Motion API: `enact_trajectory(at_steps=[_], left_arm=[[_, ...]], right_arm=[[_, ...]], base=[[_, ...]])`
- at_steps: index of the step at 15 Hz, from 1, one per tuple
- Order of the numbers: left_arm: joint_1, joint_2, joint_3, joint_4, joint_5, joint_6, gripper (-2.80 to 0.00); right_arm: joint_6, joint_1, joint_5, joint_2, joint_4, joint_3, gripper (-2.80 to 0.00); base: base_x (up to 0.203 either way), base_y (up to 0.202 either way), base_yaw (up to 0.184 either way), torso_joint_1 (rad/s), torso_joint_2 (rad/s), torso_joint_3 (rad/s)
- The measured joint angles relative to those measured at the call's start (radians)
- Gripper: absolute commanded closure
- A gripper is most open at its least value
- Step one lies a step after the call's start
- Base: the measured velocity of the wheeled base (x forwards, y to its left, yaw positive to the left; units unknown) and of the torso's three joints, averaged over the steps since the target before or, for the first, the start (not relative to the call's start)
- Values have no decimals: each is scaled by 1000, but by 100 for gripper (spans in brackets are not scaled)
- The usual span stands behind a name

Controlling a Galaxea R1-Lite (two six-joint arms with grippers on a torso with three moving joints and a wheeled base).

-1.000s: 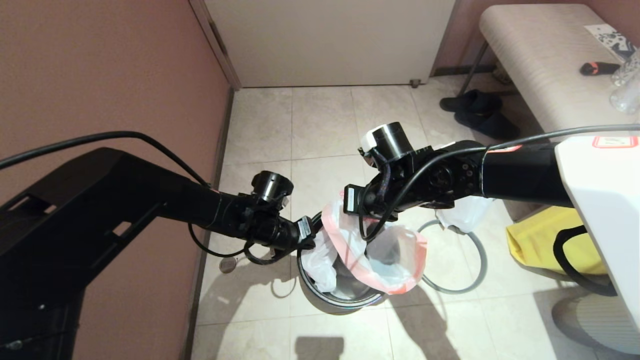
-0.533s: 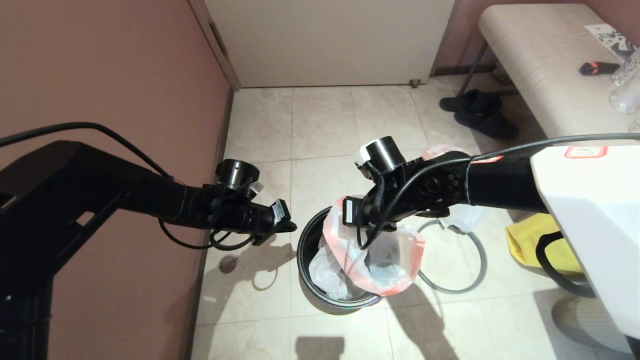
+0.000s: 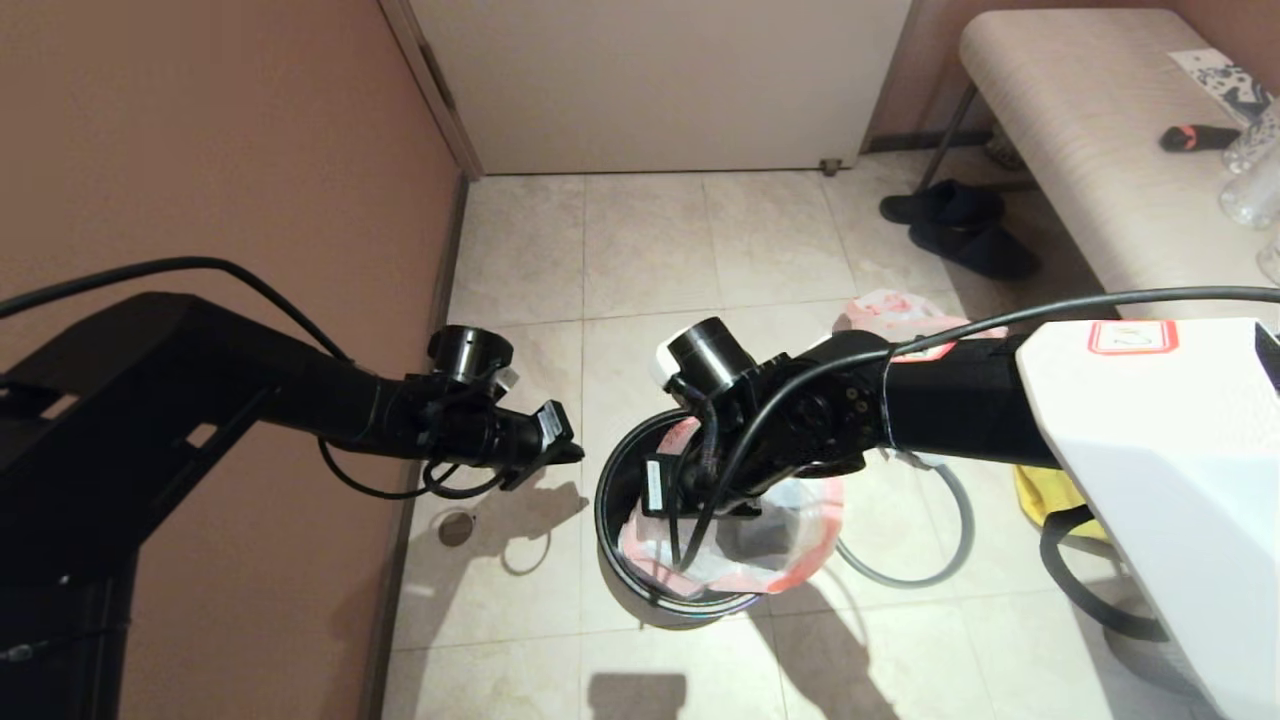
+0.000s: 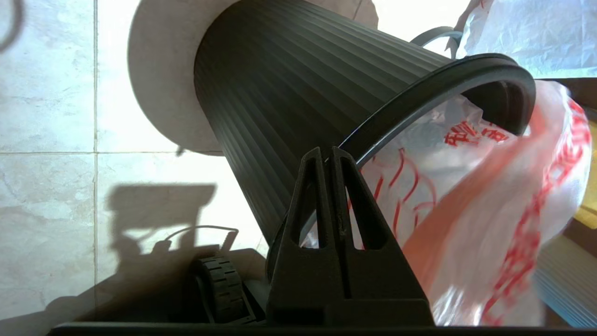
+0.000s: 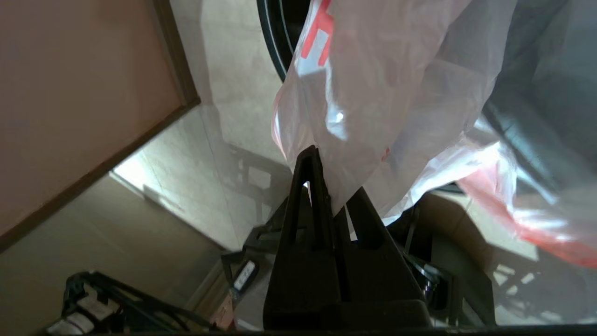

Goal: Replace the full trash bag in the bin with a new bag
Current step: Put the new garbage bag on the trash can

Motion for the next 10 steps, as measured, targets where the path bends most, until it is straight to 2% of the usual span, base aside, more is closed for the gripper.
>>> enact_trajectory(at_steps=[10], left_arm=[[-2,12,-6,-8,14,-1,0]], right_arm=[[-3,109,21,72,22,1,0]], base=[[0,0,0,0,0,0]])
